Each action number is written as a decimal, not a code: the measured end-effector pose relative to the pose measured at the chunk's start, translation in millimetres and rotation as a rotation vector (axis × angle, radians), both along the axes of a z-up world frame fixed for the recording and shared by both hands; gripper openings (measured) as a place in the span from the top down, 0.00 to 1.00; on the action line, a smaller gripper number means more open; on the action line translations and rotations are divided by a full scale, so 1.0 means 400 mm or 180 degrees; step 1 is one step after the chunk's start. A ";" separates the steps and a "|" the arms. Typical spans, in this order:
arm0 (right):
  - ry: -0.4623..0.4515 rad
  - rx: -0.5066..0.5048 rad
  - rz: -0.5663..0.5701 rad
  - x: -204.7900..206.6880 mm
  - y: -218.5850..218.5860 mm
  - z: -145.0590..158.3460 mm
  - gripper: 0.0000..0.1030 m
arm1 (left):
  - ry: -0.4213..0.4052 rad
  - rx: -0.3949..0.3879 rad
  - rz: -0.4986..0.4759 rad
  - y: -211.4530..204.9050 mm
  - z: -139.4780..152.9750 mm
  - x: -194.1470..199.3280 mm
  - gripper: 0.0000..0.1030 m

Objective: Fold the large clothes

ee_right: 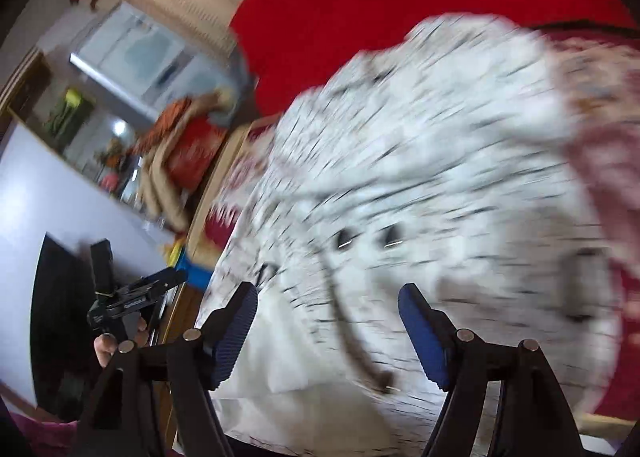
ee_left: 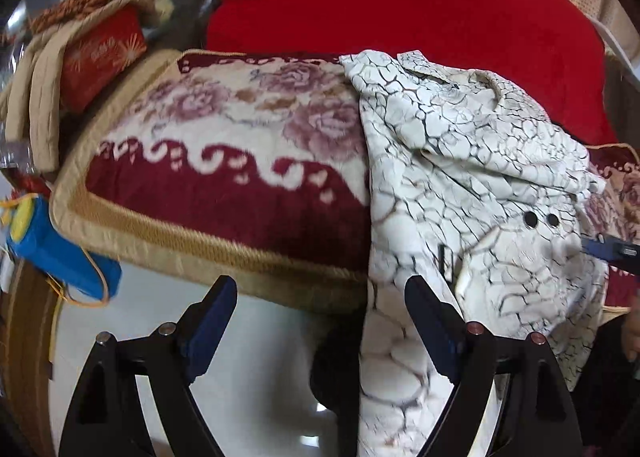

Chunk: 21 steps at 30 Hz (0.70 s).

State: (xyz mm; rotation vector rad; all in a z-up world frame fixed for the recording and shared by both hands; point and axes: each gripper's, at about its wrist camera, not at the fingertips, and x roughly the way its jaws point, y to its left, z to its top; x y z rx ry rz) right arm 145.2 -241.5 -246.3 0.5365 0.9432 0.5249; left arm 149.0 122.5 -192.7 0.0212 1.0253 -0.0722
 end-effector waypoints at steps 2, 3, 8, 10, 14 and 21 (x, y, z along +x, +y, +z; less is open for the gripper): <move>0.0056 -0.0109 0.0129 0.047 0.067 -0.025 0.26 | -0.0002 -0.0027 -0.0044 0.008 -0.002 -0.022 0.16; 0.0084 -0.0230 0.0212 0.081 0.111 -0.044 0.26 | -0.0017 -0.0028 -0.0049 0.013 -0.003 -0.035 0.16; 0.0277 -0.0342 0.0407 0.137 0.215 -0.111 0.26 | -0.0054 -0.0131 -0.0022 0.051 0.000 -0.065 0.16; 0.0505 0.0071 0.0858 0.107 0.240 -0.120 0.26 | -0.0033 -0.0166 -0.0013 0.067 -0.007 -0.072 0.16; 0.0656 0.0485 0.1503 -0.030 0.233 -0.106 0.26 | -0.0004 -0.0197 0.0027 0.095 -0.021 -0.093 0.16; 0.0634 -0.0234 0.1106 -0.293 0.013 -0.072 0.26 | 0.0131 -0.0243 -0.0109 0.089 -0.063 -0.117 0.16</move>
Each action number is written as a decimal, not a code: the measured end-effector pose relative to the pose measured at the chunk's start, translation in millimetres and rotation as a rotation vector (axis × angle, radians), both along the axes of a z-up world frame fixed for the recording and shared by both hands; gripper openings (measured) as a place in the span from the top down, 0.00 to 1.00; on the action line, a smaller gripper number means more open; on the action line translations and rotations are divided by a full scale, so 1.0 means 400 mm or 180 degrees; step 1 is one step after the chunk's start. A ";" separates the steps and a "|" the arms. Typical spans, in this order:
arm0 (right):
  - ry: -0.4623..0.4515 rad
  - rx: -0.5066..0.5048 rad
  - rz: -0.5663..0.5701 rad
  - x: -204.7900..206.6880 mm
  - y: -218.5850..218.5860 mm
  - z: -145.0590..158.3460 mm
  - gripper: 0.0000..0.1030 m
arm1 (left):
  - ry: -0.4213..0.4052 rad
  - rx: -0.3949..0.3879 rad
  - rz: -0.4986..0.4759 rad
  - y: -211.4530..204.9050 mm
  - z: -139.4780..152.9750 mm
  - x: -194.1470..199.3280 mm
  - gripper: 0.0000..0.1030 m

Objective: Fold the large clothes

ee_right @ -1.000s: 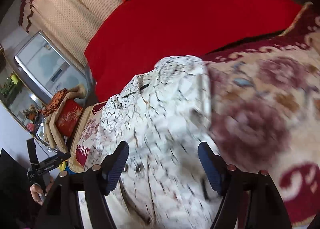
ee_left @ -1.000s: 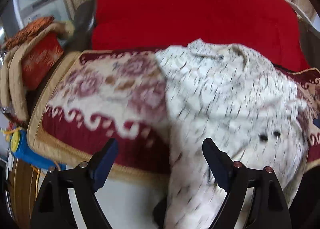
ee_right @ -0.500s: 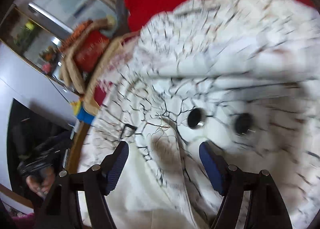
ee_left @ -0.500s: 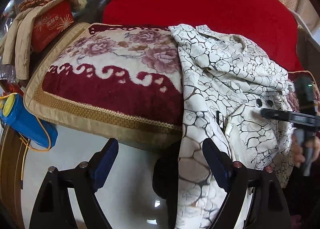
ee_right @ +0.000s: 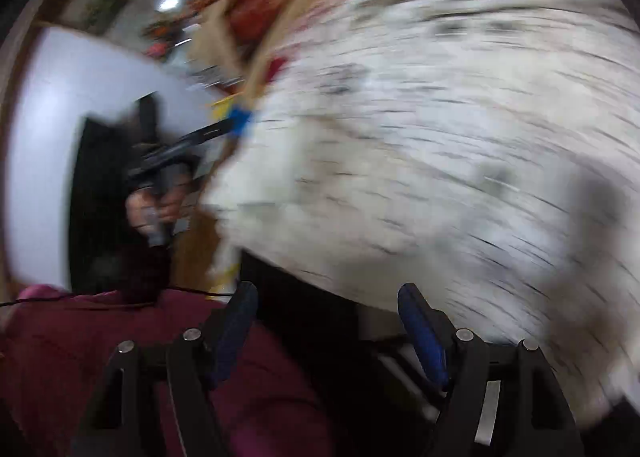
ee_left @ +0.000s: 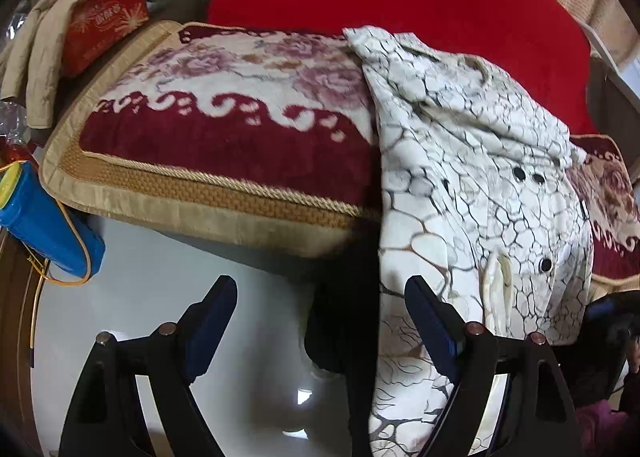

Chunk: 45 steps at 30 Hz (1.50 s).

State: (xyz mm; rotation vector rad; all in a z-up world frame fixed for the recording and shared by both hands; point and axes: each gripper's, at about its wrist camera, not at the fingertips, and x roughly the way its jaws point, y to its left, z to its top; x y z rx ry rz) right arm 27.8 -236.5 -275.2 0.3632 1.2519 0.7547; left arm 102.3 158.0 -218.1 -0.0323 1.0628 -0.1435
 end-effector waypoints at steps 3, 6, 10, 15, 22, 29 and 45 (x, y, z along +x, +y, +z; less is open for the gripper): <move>0.0001 -0.0518 -0.0798 -0.036 -0.164 -0.019 0.26 | 0.0041 -0.0159 -0.0118 -0.023 -0.003 0.001 0.16; 0.0034 -0.0924 -0.1461 -0.045 -0.291 -0.049 0.25 | 0.0195 -0.0241 -0.0281 -0.055 -0.018 0.013 0.16; 0.0180 -0.0897 -0.1739 -0.032 -0.366 -0.110 0.25 | 0.0251 -0.0145 -0.0345 -0.076 -0.036 0.012 0.16; 0.0336 -0.0975 -0.1627 0.037 -0.342 -0.199 0.25 | 0.0281 -0.0271 -0.0429 -0.066 -0.032 -0.020 0.18; 0.0377 -0.0924 -0.1394 0.088 -0.275 -0.243 0.39 | 0.0290 -0.0535 -0.0590 -0.063 -0.040 -0.043 0.55; 0.0595 -0.0877 -0.1493 0.093 -0.289 -0.276 0.38 | 0.0488 -0.0602 -0.0773 -0.077 -0.056 -0.064 0.35; 0.0168 -0.0341 -0.1191 0.071 -0.207 -0.151 0.89 | 0.0488 -0.1148 -0.0715 -0.045 -0.024 -0.093 0.95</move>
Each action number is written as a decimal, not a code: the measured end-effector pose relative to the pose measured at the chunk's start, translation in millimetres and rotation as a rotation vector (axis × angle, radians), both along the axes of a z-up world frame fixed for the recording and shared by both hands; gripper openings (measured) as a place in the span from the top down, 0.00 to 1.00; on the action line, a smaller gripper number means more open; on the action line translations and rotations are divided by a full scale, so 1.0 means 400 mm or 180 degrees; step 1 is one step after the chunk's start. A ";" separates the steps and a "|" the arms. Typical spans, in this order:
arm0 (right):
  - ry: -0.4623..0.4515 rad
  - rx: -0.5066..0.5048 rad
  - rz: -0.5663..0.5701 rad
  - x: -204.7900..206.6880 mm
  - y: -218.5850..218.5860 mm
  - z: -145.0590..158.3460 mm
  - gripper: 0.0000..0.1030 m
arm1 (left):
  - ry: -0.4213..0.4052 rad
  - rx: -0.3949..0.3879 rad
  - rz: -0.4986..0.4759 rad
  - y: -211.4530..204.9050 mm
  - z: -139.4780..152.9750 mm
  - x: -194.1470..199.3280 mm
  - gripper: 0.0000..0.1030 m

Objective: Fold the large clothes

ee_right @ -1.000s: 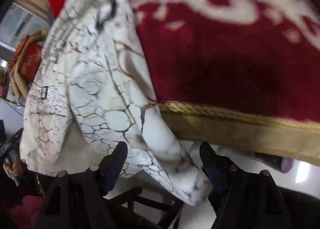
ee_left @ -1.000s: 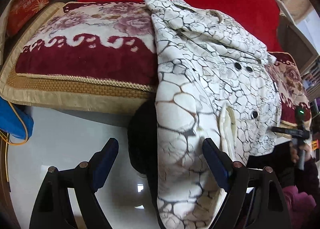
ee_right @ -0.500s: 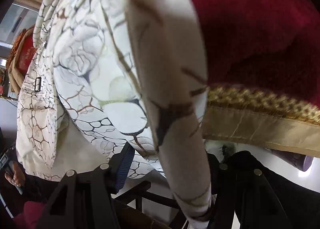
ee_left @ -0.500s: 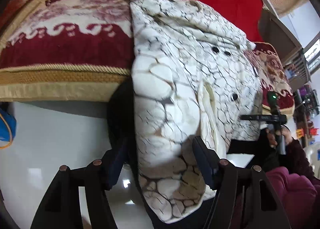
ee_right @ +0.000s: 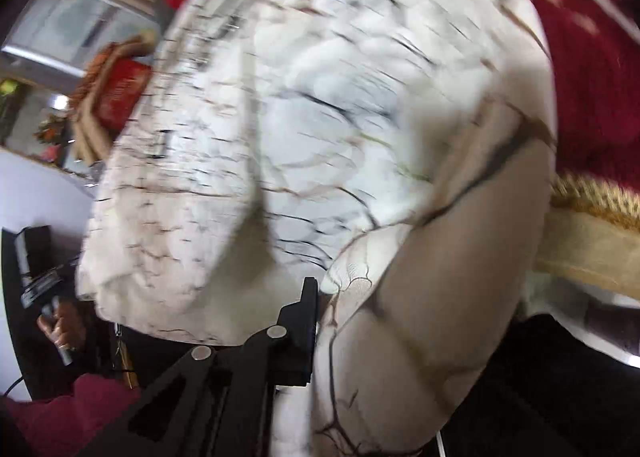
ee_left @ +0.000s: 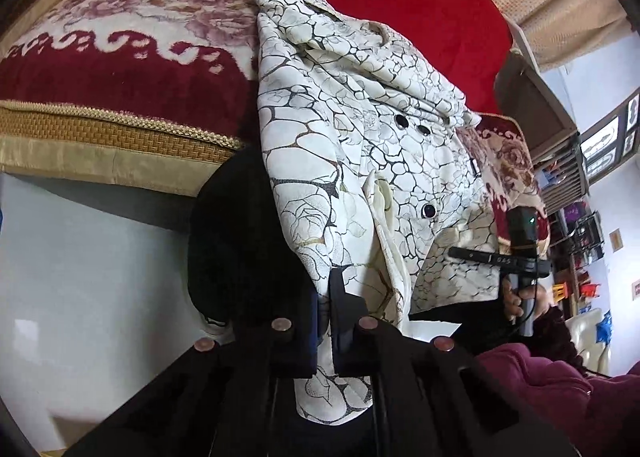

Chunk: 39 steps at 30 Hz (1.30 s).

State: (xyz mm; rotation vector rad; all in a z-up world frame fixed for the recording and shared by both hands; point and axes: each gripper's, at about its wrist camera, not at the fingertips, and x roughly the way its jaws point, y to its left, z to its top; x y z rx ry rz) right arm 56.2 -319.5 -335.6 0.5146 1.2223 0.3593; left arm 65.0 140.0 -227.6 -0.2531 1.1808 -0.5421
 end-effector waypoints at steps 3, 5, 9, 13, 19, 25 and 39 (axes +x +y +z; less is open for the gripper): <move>0.0034 -0.0042 0.0011 0.009 0.002 0.000 0.89 | -0.0018 0.0067 -0.0089 -0.015 0.001 -0.015 0.87; 0.0104 -0.0029 -0.0007 0.009 0.005 -0.005 0.89 | 0.0059 0.0106 -0.0147 -0.035 -0.008 -0.013 0.61; 0.0314 -0.0124 -0.0146 0.001 0.040 -0.102 0.89 | 0.0043 0.0316 -0.0168 -0.057 -0.018 -0.016 0.76; 0.0335 0.0001 -0.0195 -0.001 0.037 -0.108 0.90 | 0.0026 0.0112 0.0036 -0.024 -0.001 -0.002 0.97; -0.0416 0.0202 0.0005 -0.014 0.061 0.096 0.92 | -0.0459 -0.0324 0.0186 0.000 0.140 0.042 0.98; -0.0924 0.0219 0.0007 0.040 0.081 0.271 0.92 | -0.0780 -0.0376 0.0229 0.015 0.242 0.114 1.00; -0.0952 0.0217 -0.0045 0.006 0.086 0.269 0.92 | 0.0262 0.0201 0.0261 0.013 -0.055 -0.003 0.30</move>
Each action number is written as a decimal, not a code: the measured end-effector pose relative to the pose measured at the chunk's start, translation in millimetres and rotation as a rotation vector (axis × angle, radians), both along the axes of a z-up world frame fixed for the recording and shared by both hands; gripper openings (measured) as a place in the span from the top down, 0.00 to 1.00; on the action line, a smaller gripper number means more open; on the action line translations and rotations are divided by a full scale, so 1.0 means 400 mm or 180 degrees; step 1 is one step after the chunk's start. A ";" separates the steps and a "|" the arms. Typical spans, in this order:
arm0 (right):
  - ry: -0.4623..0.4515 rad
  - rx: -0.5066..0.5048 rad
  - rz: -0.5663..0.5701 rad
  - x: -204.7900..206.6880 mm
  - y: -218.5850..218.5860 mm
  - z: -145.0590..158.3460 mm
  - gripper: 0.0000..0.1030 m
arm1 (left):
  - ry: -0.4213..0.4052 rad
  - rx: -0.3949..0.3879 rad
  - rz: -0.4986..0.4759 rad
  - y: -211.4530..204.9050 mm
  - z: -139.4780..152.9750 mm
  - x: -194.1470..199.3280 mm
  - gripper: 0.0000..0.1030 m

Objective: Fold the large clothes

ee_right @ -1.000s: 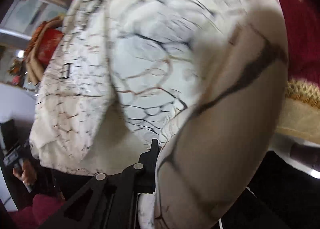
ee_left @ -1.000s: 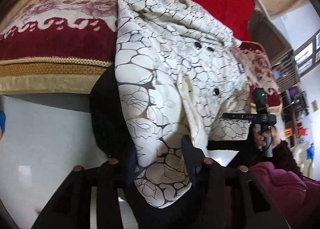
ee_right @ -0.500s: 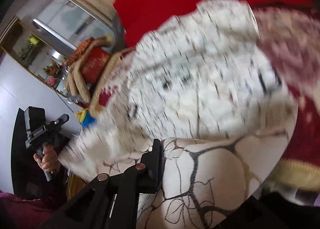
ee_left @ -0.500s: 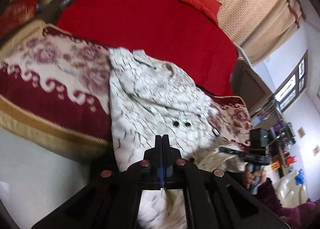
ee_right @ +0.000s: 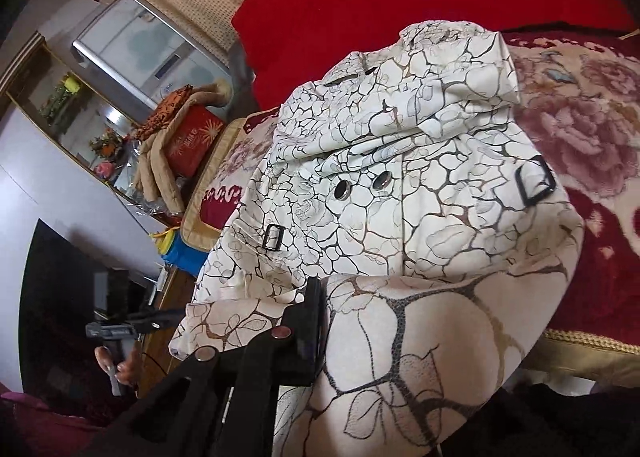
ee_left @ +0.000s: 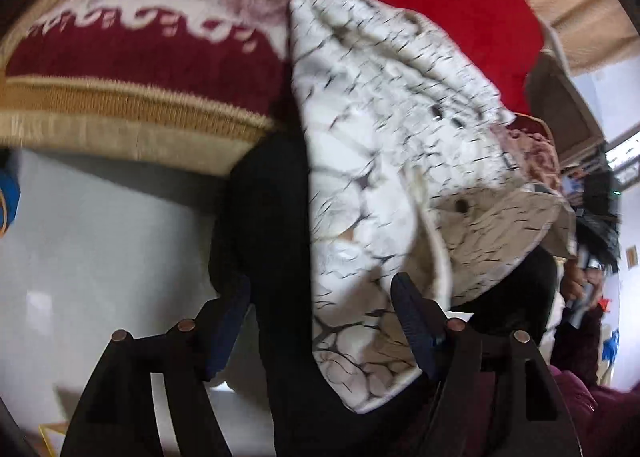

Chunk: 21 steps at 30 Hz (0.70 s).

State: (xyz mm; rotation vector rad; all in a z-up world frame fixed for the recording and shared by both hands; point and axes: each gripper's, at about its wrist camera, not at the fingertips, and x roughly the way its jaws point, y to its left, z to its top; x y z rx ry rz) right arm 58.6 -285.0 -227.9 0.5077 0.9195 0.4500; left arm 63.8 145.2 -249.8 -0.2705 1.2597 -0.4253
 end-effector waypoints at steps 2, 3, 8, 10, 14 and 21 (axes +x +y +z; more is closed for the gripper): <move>0.0004 -0.0008 -0.0018 -0.007 -0.001 0.002 0.92 | 0.0039 -0.0157 -0.0009 -0.009 -0.010 -0.007 0.34; 0.0006 -0.0011 -0.0018 -0.009 0.000 0.001 0.92 | 0.0059 -0.0250 -0.0034 -0.013 -0.010 -0.009 0.53; -0.0011 0.0003 -0.0018 -0.014 0.005 0.004 0.92 | 0.0103 -0.0354 0.0058 -0.015 0.016 -0.010 0.91; -0.0019 0.0013 -0.0021 -0.016 0.001 0.006 0.92 | 0.0063 -0.0449 0.0059 -0.016 0.033 -0.010 0.92; -0.0021 0.0045 -0.0034 -0.018 -0.006 0.005 0.92 | 0.0055 -0.0394 -0.0055 -0.036 0.038 -0.015 0.90; -0.0105 0.0077 -0.0052 -0.015 -0.002 0.018 0.92 | 0.0055 -0.0595 -0.0024 -0.076 0.028 0.049 0.97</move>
